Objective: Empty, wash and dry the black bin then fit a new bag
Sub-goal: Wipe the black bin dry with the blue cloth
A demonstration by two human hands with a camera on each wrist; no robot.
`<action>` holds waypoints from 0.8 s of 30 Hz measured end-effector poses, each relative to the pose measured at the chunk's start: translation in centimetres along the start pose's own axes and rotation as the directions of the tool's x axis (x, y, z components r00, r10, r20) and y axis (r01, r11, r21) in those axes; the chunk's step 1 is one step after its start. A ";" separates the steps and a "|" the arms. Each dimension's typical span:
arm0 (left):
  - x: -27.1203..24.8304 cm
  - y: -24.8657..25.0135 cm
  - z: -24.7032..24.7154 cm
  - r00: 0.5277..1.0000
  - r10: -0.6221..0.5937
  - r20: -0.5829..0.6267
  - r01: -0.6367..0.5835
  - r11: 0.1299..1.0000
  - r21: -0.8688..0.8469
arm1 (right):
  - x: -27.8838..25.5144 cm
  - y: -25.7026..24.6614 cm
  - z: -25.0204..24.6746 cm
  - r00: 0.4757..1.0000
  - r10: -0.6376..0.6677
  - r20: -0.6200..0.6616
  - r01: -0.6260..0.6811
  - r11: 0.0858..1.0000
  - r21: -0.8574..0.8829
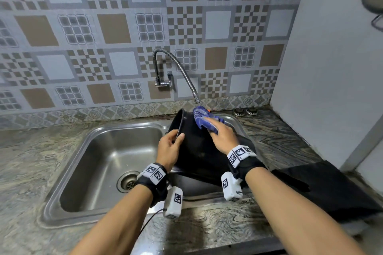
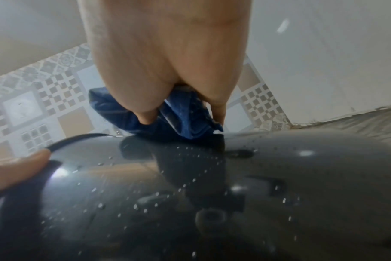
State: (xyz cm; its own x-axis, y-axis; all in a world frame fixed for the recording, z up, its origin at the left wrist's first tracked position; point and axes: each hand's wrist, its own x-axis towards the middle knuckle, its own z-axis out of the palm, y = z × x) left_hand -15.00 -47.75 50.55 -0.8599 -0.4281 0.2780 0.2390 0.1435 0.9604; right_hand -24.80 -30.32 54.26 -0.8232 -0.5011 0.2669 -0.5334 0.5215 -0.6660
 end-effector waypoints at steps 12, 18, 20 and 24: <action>-1.4 0.8 1.8 0.996 -0.061 -0.059 0.051 0.986 -0.160 | -1.2 -0.3 1.3 0.991 -0.133 -0.012 0.125 0.957 -0.262; -2.4 1.1 2.1 0.993 -0.101 -0.060 0.079 0.953 -0.292 | -1.1 -1.1 1.1 0.981 -0.114 0.156 0.145 0.968 -0.204; -2.8 1.2 2.1 0.992 -0.107 -0.068 0.080 0.945 -0.318 | -1.3 -1.5 1.1 0.971 -0.100 0.216 0.161 0.945 -0.284; -3.3 1.4 1.9 0.993 -0.103 -0.062 0.076 0.935 -0.347 | -1.2 -1.9 1.2 0.966 -0.114 0.233 0.188 0.927 -0.325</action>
State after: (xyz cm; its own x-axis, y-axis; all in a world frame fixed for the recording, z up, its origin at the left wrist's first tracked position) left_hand -12.71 -44.45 50.94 -0.8506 -0.4947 0.1782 0.3150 -0.2079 0.9261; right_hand -22.53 -31.53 54.42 -0.6887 -0.7043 0.1720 -0.7125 0.6136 -0.3405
